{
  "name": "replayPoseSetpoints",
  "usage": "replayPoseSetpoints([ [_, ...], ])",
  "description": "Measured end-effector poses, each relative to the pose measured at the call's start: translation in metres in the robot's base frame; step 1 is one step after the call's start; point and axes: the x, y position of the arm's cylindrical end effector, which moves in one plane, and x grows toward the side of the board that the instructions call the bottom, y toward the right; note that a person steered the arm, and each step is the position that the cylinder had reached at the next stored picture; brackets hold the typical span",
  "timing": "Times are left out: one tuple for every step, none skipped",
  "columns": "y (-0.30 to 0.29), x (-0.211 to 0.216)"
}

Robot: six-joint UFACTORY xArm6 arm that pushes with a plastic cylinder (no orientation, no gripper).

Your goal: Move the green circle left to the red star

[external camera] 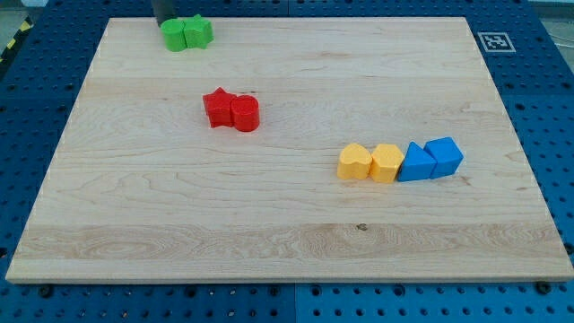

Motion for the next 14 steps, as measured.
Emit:
replayPoseSetpoints([
  [0.004,0.009],
  [0.004,0.026],
  [0.004,0.038],
  [0.004,0.046],
  [0.004,0.046],
  [0.014,0.049],
  [0.023,0.051],
  [0.023,0.058],
  [0.023,0.064],
  [0.036,0.064],
  [0.05,0.069],
  [0.05,0.084],
  [0.05,0.092],
  [0.05,0.097],
])
